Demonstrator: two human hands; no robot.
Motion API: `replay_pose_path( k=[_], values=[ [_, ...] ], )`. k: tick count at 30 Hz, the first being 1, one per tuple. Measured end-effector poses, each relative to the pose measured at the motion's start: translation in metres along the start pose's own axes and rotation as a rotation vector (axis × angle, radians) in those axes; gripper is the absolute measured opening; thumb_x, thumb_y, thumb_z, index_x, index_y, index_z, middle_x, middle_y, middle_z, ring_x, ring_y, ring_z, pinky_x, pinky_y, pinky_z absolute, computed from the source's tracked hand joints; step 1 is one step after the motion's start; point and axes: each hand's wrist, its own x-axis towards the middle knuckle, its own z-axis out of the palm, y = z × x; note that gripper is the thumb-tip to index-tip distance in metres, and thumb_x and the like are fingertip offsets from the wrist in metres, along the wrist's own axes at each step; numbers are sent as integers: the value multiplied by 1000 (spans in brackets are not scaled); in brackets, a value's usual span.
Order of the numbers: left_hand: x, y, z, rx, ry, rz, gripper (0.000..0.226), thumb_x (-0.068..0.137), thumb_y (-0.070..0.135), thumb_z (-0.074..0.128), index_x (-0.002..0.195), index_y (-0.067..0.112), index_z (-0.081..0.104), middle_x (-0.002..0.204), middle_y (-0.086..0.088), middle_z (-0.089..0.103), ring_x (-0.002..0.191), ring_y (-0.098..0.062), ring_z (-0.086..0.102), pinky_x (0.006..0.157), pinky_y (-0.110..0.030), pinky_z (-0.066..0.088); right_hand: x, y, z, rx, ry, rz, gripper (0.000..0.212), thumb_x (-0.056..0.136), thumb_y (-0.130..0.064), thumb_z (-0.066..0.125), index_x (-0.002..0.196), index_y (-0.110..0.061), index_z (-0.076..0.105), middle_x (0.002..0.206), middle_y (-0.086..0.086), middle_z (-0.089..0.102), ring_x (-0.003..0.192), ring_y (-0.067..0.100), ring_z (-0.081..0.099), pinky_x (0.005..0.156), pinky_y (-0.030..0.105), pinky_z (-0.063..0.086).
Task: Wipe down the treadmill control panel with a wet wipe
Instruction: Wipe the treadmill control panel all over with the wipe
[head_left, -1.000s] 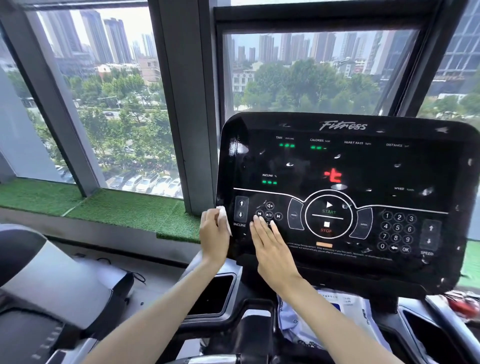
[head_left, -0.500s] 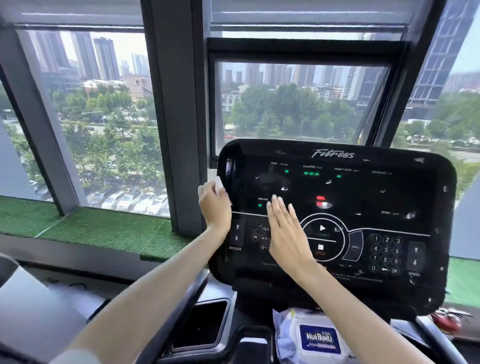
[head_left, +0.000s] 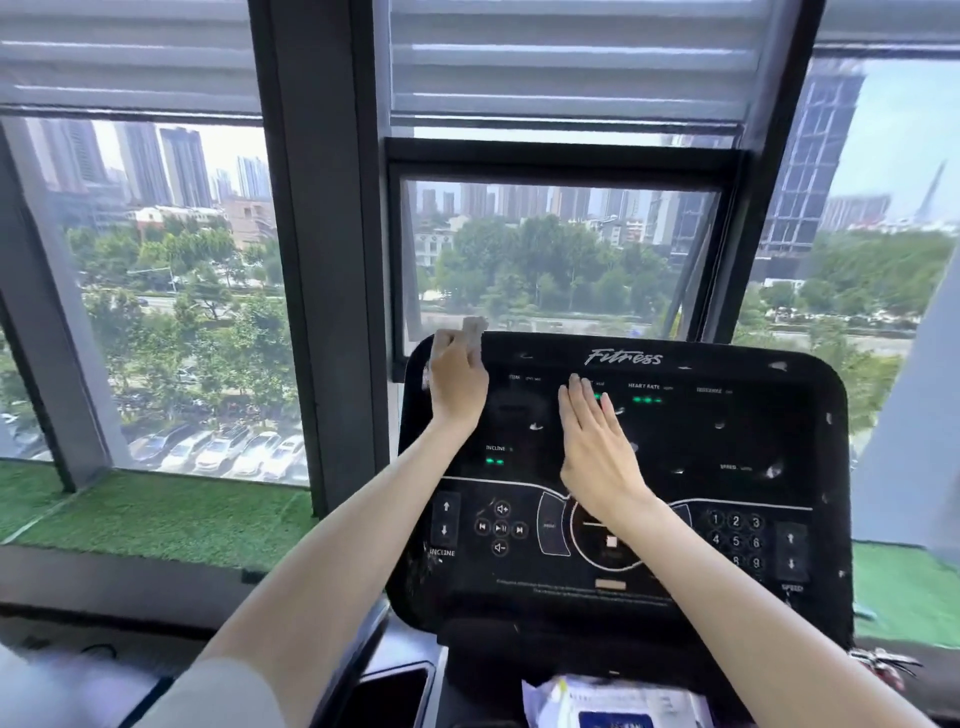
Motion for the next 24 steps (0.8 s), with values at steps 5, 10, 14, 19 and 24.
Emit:
replay_pose_path(
  k=[5,10,14,19,24],
  values=[
    [15,-9,-3,-34,208,-220,28,95,1,43,111,5,66,92,-4,47,72,-10,45,74,-9,42,7,27,2,-5,-40,-104,85,71,5,54,145,4,13,154,21,6,143,32,8,114,36,-2],
    [-4,17,19,11,-24,101,26,94,2,50,113,11,66,89,0,48,71,-4,47,79,-10,42,8,40,2,-42,-63,-198,88,71,2,63,144,5,13,153,22,8,142,32,11,113,36,-2],
    [9,8,16,-27,228,-121,22,97,12,48,100,4,68,85,-8,50,68,-2,43,81,-17,43,7,46,1,-46,-56,-257,87,81,-6,58,145,4,1,154,21,-5,143,30,0,113,36,-9],
    [-9,27,36,24,2,49,24,95,4,49,109,12,67,91,0,49,76,-4,48,83,-13,44,6,50,4,-49,-28,-276,82,81,-2,55,145,5,3,153,22,-3,143,31,2,115,37,-6],
    [1,19,35,-36,257,-181,26,97,13,48,81,1,63,88,-8,52,74,1,46,79,-13,43,9,49,12,17,25,-212,84,48,7,75,127,12,47,136,28,44,125,37,46,105,46,34]
  ],
)
